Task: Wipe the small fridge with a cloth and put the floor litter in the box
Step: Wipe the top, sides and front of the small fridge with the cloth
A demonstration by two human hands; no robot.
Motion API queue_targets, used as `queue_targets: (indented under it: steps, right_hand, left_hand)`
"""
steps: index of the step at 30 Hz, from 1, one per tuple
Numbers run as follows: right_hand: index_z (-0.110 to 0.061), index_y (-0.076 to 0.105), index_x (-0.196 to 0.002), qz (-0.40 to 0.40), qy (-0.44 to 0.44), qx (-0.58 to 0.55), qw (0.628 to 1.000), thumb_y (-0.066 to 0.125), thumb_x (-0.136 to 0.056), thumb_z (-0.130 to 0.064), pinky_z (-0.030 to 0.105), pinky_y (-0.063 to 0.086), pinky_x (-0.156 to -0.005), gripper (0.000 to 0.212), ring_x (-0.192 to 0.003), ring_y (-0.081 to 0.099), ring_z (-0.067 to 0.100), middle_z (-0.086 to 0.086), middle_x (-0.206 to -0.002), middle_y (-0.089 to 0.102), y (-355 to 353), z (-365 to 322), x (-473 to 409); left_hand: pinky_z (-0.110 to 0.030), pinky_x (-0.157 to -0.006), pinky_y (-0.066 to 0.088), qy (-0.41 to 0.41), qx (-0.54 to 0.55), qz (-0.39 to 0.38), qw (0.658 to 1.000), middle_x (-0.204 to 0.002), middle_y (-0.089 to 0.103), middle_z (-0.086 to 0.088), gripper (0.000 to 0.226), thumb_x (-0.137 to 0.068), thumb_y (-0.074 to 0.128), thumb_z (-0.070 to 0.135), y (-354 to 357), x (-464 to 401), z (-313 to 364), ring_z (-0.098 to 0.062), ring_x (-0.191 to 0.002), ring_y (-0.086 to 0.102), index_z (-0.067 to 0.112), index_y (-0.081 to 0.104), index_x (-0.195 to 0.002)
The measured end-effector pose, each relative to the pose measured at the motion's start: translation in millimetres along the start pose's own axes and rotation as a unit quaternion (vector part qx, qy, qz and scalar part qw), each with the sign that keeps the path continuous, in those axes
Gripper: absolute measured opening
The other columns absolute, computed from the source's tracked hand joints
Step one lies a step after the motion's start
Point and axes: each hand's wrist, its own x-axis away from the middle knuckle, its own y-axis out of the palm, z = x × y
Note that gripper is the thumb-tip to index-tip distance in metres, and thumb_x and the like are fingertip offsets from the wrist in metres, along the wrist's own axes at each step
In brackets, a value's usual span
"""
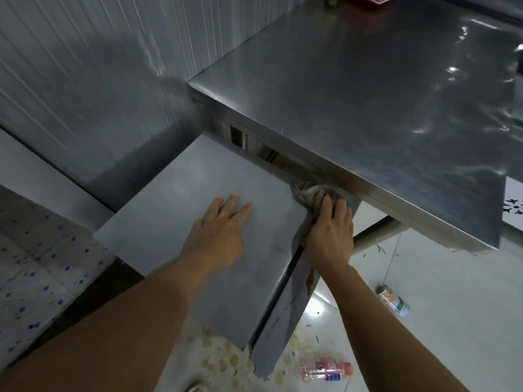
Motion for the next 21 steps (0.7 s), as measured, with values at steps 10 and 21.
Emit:
queue_targets:
  steps: [10, 21]
  right_hand:
    - [-0.007, 0.016, -0.147, -0.001, 0.036, -0.068, 0.997, 0.035, -0.094, -0.019, 0.048, 0.015, -0.117, 0.058, -0.143, 0.004, 0.035, 0.014, -0.157, 0.005, 0.9, -1.8, -0.8]
    - [-0.013, 0.02, -0.149, -0.011, -0.097, -0.008, 0.995, 0.036, -0.097, -0.027, 0.04, -0.006, -0.116, 0.056, -0.145, -0.011, 0.026, -0.002, -0.159, -0.004, 12.1, 0.7, 20.4]
  left_hand:
    - [-0.053, -0.116, 0.002, 0.007, -0.006, 0.003, 1.0, -0.155, -0.019, 0.015, 0.077, -0.089, 0.039, 0.012, 4.5, -1.3, -2.1, -0.018, -0.144, -0.018, 0.042, -0.003, -0.147]
    - [-0.053, -0.115, 0.01, 0.039, -0.018, 0.022, 0.999, -0.157, -0.012, 0.009, 0.07, -0.093, 0.039, 0.013, 20.0, 40.8, -2.3, -0.021, -0.144, -0.011, 0.035, 0.004, -0.149]
